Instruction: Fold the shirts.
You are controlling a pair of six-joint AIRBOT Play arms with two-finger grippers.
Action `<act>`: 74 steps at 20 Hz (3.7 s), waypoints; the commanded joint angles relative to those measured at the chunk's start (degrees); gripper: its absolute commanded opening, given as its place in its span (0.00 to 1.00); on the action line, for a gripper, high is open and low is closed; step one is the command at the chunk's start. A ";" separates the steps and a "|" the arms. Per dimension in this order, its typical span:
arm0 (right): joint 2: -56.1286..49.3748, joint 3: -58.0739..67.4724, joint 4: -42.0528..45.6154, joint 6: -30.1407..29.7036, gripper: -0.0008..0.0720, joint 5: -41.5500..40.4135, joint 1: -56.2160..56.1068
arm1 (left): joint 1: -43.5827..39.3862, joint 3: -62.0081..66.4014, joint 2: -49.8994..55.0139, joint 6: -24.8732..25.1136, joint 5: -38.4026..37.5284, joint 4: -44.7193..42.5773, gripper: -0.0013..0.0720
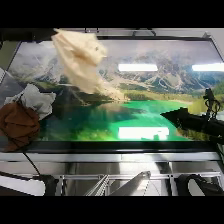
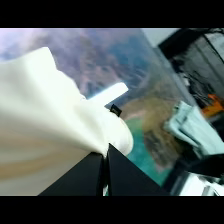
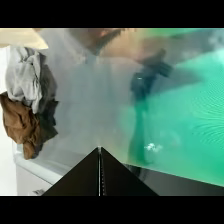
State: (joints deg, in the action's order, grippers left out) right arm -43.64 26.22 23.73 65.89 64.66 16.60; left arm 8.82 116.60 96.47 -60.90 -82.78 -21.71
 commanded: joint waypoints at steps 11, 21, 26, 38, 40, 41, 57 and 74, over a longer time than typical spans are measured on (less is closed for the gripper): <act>-0.66 1.18 0.02 -7.67 0.71 5.64 8.20 | -16.83 -23.98 -4.35 -4.37 -4.96 -10.38 0.98; -22.88 6.08 0.02 -16.63 0.70 -7.56 0.24 | -16.15 -41.22 -4.52 -12.68 -9.51 -26.23 0.98; -44.85 23.80 0.02 -14.03 0.70 -9.16 -11.89 | -24.79 -54.66 -5.22 -12.72 -1.07 -26.25 0.97; -61.00 38.64 0.00 -8.90 0.03 -7.15 -17.99 | -25.31 -58.40 -5.22 -13.92 20.00 -26.27 0.04; -60.26 38.66 0.07 -9.84 0.03 -6.21 -16.92 | -25.07 -56.17 -5.27 -13.18 19.19 -26.25 0.04; -59.12 38.66 0.42 -10.19 0.03 -5.03 -15.91 | -25.07 -54.29 -5.64 -12.87 17.88 -26.25 0.04; -0.83 44.09 -10.45 -21.73 0.03 -0.76 8.31 | -4.04 -30.75 -42.56 -13.49 11.37 -23.28 0.05; -19.04 10.91 -1.11 -21.42 0.10 -8.02 1.33 | -7.37 -48.68 -15.67 -3.56 14.34 -23.32 0.05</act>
State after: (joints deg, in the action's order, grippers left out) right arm -56.29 45.25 21.65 46.81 64.47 20.47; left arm 3.31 66.61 71.46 -66.35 -70.83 -45.06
